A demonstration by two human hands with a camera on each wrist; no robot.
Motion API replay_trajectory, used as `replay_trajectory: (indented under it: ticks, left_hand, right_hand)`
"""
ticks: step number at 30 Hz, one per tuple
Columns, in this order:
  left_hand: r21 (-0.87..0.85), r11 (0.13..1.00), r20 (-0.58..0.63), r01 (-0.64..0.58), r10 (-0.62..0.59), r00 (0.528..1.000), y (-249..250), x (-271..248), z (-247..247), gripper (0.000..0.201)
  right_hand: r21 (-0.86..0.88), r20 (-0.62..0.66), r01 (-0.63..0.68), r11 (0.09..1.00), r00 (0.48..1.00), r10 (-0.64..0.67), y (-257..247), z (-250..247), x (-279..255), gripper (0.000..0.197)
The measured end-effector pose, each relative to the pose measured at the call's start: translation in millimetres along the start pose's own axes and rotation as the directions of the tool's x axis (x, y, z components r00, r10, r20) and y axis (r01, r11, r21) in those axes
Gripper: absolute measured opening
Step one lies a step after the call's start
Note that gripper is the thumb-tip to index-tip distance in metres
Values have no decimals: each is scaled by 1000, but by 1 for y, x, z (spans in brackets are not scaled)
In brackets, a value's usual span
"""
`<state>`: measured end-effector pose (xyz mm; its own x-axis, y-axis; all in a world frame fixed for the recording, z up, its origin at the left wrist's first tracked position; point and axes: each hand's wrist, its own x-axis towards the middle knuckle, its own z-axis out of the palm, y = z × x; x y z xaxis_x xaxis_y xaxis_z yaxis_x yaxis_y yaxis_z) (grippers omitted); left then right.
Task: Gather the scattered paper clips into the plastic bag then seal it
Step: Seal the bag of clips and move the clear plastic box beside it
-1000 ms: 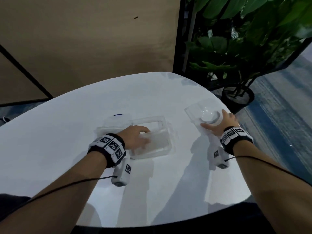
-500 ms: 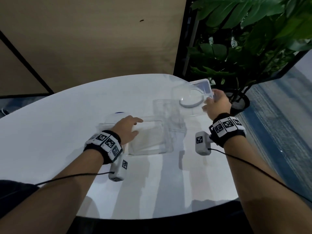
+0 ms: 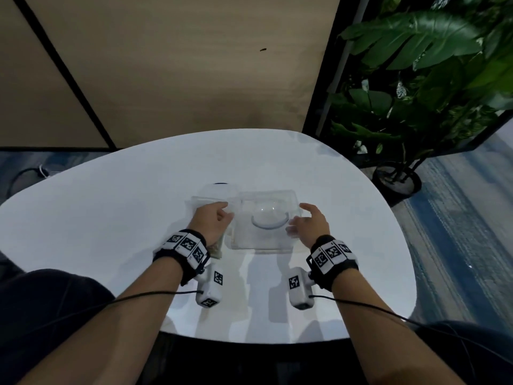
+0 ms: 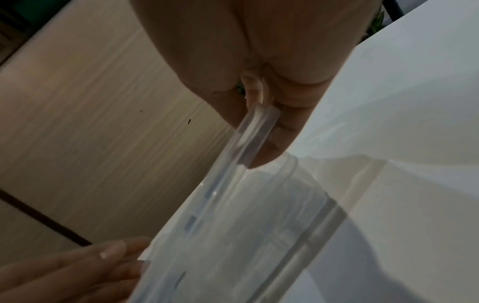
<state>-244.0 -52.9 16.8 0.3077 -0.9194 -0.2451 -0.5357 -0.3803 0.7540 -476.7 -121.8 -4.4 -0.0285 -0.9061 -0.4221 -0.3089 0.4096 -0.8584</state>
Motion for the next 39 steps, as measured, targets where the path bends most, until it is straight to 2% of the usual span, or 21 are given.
replay_trajectory:
  ticks: [3, 6, 9, 11, 13, 15, 20, 26, 30, 34, 37, 39]
  left_hand:
    - [-42, 999, 2, 30, -30, 1000, 0, 4, 9, 50]
    - [-94, 994, -9, 59, -60, 998, 2, 5, 14, 54]
    - [-100, 991, -13, 85, -87, 996, 2, 4, 16, 52]
    - [-94, 990, -12, 107, -109, 994, 2, 4, 17, 52]
    - [-109, 986, -2, 130, -131, 991, 1, 4, 18, 52]
    - [-111, 984, 6, 137, -137, 991, 2, 4, 18, 52]
    - [-78, 989, 18, 126, -125, 992, 6, 9, 26, 57]
    - [-1, 994, -19, 110, -110, 994, 5, 12, 34, 52]
    - [-81, 987, -54, 142, -147, 988, 7, 16, 37, 54]
    - [-177, 954, 44, 242, -238, 970, 9, 14, 35, 69]
    - [-201, 942, 61, 269, -262, 963, 7, 16, 35, 64]
    - [-169, 956, 59, 238, -231, 971, 9, 17, 36, 62]
  right_hand:
    - [85, 8, 0, 996, 1000, -1, 3, 2, 1, 46]
    - [81, -7, -1, 997, 1000, 1, 3, 6, 3, 44]
    - [-166, -38, 62, 984, 997, -69, 0, 9, 1, 35]
    - [-386, -71, 98, 917, 988, -136, 0, 9, 1, 42]
    - [-564, -95, 106, 819, 977, -192, -2, 7, 2, 39]
    - [-612, -109, 91, 785, 974, -197, -4, 1, 5, 30]
    - [-608, -79, 115, 786, 976, -204, -1, -4, 14, 28]
    - [-507, -71, 57, 860, 992, -108, 1, -13, 24, 28]
    - [-467, -91, 12, 884, 994, -61, 2, -16, 22, 35]
    - [-390, -52, -15, 921, 999, -6, 3, -29, 16, 37]
    - [-243, 4, -85, 966, 996, 88, 7, -37, 11, 42]
    - [-240, -12, -71, 968, 997, 70, 9, -41, 7, 39]
